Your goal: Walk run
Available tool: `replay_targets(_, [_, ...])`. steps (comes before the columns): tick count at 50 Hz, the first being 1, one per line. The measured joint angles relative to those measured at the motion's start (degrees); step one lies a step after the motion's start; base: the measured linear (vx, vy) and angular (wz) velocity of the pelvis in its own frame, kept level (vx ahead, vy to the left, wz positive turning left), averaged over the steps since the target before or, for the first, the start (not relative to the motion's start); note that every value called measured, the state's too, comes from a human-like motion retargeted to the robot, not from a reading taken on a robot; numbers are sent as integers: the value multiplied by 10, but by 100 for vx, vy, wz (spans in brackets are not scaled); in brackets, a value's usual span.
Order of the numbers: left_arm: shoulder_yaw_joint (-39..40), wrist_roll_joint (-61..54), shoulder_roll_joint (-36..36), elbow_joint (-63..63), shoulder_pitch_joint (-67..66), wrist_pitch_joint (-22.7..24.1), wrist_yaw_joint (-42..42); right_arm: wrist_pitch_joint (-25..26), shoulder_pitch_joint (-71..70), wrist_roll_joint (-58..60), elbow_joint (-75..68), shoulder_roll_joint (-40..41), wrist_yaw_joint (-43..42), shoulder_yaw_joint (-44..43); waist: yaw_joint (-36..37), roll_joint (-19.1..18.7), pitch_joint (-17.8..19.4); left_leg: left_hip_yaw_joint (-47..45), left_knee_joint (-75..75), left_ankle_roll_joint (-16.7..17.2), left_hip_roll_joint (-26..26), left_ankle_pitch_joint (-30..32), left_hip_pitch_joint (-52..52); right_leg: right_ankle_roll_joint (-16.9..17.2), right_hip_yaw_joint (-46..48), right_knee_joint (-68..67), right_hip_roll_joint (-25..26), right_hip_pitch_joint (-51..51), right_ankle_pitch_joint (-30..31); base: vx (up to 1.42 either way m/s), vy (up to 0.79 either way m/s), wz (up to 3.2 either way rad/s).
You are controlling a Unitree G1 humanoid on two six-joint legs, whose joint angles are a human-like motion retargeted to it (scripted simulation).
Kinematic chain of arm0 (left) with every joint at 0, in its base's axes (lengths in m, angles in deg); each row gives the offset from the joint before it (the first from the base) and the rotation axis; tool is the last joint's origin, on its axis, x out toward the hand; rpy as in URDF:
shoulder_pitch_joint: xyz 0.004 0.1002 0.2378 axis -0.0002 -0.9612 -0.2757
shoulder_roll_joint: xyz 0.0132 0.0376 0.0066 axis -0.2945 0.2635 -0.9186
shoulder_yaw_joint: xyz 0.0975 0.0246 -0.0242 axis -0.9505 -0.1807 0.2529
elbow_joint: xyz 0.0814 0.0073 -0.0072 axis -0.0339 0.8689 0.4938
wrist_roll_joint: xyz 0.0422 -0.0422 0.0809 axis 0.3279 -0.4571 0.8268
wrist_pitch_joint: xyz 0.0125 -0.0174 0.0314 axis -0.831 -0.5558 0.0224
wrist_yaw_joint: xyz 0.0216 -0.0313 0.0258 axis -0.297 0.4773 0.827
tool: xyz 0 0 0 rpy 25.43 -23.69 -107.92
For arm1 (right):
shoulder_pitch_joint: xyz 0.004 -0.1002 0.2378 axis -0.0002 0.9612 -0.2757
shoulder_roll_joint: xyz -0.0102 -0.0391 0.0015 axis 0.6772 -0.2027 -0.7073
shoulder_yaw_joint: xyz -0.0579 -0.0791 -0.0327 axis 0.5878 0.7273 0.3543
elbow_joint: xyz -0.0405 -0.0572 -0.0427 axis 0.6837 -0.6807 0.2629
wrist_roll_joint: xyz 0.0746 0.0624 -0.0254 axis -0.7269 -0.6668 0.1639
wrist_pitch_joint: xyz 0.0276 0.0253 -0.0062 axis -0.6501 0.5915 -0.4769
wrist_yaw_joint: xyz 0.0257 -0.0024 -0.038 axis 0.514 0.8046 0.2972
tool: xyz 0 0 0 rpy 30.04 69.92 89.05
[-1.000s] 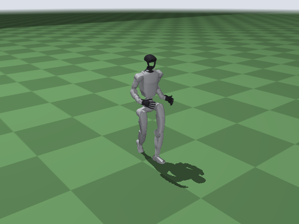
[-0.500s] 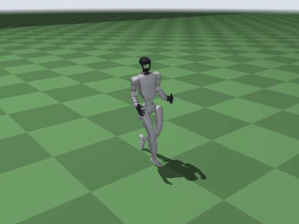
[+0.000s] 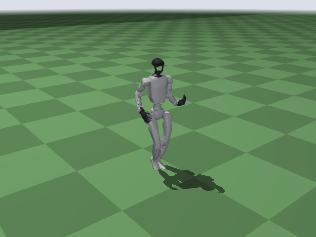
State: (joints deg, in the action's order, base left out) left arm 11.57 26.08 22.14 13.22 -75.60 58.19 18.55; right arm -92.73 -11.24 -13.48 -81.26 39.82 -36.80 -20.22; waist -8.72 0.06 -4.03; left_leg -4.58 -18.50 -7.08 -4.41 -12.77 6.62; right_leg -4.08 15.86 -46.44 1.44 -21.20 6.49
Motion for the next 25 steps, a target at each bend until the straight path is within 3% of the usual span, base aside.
replay_targets(3, [-12,24,-36,-38,15,19,36,-7,45,-12,9,-19,10,-39,-46,-15,-5,13,51,42,4,108,-65,20,27,164,-28,-40,-37,136,-34,91])
replay_targets(7, [3,71,-72,-61,-11,16,67,3,56,2,22,-17,11,-70,-97,-16,-15,9,86,108,7,276,-150,45,-46,368,-15,-55,-77,139,-36,22])
replay_targets(10, [5,83,-78,-41,-35,3,68,15,33,19,36,12,-9,-79,-98,-16,-21,46,35,179,-5,388,-179,-23,-62,364,-9,-46,-8,124,-28,-38])
replay_targets(12, [14,96,-74,-3,-60,4,46,17,3,41,24,45,-60,-67,-82,-28,-22,59,-134,220,-6,428,-129,-60,-71,293,25,-32,-104,168,-53,-68])
replay_targets(13, [20,114,-68,28,-77,8,30,16,-18,47,8,64,-89,-58,-69,-48,-17,40,-243,217,30,428,-94,-64,-132,265,89,-16,-146,152,-45,-64])
replay_targets(14, [30,136,-58,66,-87,9,12,14,-53,43,-11,83,-107,-67,-58,-43,-22,53,-293,218,13,428,-62,-62,-126,253,76,-5,-161,123,-28,-24])
replay_targets(15, [42,158,-45,107,-93,10,-8,13,-96,35,-33,101,-118,-83,-49,-26,-31,82,-313,220,-32,428,-32,-57,-85,249,24,4,-164,129,-26,0])
replay_targets(18, [43,132,-13,145,-166,1,-49,2,-173,-66,-13,140,-85,-45,-41,1,-43,6,-345,140,-13,295,51,-59,-111,290,12,68,-158,148,-25,-38])
replay_targets(21, [67,76,-2,129,-234,8,-70,-23,-212,-147,57,119,-72,-2,-1,15,-27,-40,-281,87,-13,190,127,-54,-132,340,14,130,-80,121,0,-105])
replay_targets(25, [102,67,-12,98,-281,19,-64,-10,-214,-113,152,57,-35,8,59,25,2,-91,-48,18,-6,133,162,-45,-114,388,25,218,68,130,-10,-90])
